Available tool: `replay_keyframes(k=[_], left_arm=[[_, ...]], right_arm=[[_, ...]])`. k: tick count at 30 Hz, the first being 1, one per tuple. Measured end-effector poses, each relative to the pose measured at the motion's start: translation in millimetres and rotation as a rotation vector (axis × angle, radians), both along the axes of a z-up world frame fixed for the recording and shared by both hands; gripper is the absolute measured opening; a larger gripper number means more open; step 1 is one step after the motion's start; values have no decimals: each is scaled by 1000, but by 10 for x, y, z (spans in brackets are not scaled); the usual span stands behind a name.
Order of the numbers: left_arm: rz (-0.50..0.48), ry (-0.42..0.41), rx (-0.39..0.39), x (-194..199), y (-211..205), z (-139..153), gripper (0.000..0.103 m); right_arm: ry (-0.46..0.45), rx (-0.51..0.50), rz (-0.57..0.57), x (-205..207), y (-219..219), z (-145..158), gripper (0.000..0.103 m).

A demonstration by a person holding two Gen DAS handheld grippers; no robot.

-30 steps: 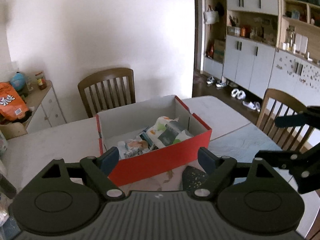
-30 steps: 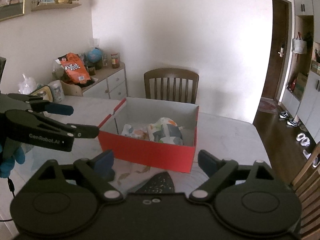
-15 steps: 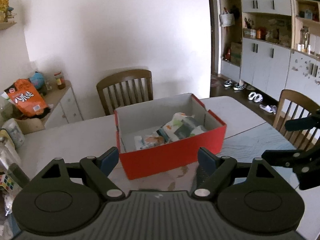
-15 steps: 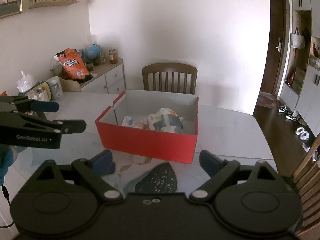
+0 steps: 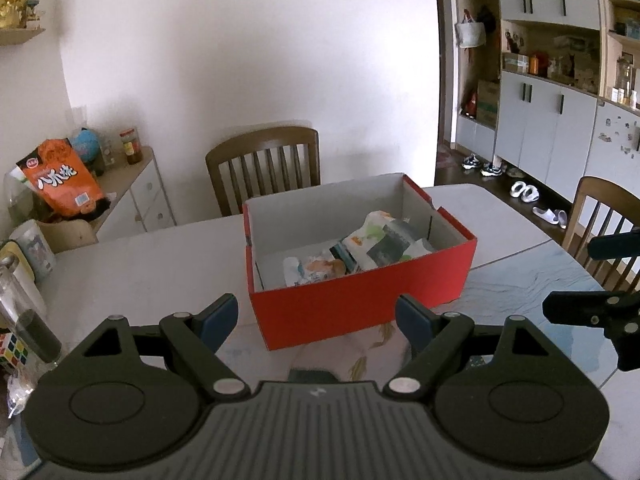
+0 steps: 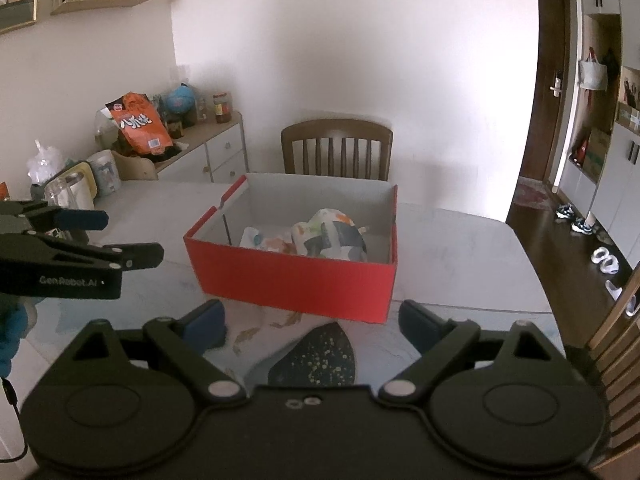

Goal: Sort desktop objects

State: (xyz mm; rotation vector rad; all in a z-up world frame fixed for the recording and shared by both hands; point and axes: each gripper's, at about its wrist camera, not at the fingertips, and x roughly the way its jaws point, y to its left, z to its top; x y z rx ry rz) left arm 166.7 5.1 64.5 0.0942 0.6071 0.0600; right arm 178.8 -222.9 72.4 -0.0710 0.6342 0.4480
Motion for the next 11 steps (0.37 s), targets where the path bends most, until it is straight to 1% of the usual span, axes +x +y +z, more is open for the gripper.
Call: replay_keyframes(k=[6,9,11], left_arm=[[2,11,5,70,33,-72,86],[-10,20,-4,105,54,-108,86],[-21,34,-24,138,86,-149,87]], right_arm=[[19,-4,-11,51,19,-65,94],[26,-8,-16,78,30,-97,94],[31,-13,-24,94,33,-129,94]])
